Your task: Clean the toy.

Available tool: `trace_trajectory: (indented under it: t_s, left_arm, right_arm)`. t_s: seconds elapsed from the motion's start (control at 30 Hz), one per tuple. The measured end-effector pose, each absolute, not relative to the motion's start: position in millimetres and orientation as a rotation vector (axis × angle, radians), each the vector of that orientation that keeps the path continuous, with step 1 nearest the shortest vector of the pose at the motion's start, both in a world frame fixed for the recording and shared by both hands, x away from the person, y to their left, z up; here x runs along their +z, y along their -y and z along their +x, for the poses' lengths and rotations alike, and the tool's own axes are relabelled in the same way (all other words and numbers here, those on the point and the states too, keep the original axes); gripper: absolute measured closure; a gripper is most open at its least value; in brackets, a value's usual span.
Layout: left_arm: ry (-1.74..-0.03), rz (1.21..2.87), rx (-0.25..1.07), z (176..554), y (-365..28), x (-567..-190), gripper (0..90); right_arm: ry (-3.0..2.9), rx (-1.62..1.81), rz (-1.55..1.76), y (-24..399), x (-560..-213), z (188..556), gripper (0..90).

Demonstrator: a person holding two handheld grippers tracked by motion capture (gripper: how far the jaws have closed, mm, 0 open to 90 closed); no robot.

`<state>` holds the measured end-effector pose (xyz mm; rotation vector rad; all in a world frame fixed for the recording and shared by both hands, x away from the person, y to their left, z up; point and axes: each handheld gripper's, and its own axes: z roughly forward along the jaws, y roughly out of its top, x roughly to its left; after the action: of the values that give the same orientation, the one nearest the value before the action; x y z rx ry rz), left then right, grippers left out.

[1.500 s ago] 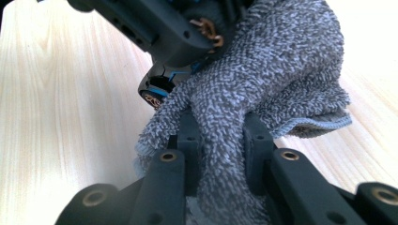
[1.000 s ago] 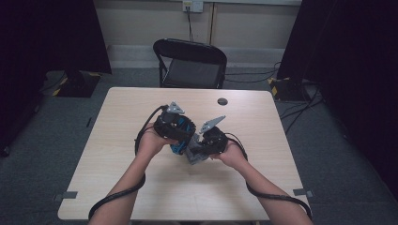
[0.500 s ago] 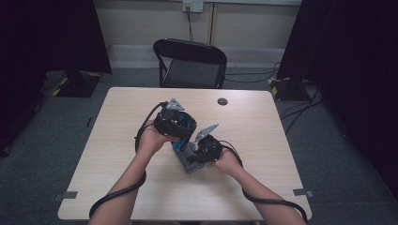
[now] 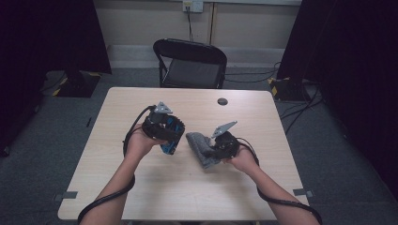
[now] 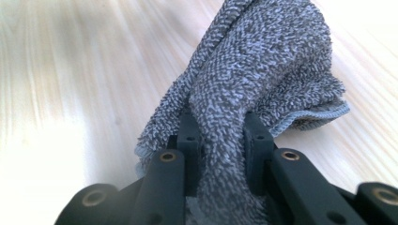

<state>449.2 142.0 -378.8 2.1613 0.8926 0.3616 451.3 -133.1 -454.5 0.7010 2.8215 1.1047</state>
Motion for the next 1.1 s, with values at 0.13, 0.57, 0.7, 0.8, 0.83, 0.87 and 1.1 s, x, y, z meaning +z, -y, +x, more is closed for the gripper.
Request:
trace_trajectory:
  t_s: [0.13, 0.57, 0.7, 0.8, 0.83, 0.87, 1.1]
  left_arm:
    - [-0.923, 2.179, 0.358, 446.8, -154.2, -387.6, 25.4]
    - [-0.993, 2.259, 0.336, 454.0, -168.6, -415.6, 25.3]
    - [-1.030, 2.242, 0.331, 461.8, -165.5, -424.8, 25.3]
    - [-1.040, 2.245, 0.340, 466.9, -162.0, -434.2, 25.3]
    - [-1.040, 2.249, 0.335, 468.4, -160.4, -437.4, 25.3]
    - [-1.041, 2.250, 0.332, 469.7, -158.8, -440.8, 25.3]
    - [-1.070, 2.258, 0.319, 478.1, -151.7, -461.4, 25.2]
  right_arm:
    - [-2.798, 1.084, 0.741, 149.7, -454.0, 452.9, 74.0]
    - [-2.740, 0.966, 0.907, 202.6, -464.3, 460.0, 73.0]
    - [-2.727, 0.964, 0.933, 205.3, -466.9, 462.4, 72.5]
    - [-2.721, 0.966, 0.945, 206.2, -469.4, 463.2, 71.4]
    - [-2.718, 0.966, 0.945, 206.3, -470.0, 463.3, 70.7]
    - [-2.713, 0.970, 0.944, 206.3, -470.7, 463.5, 70.0]
    - [-2.693, 0.962, 0.961, 207.3, -471.9, 464.5, 63.8]
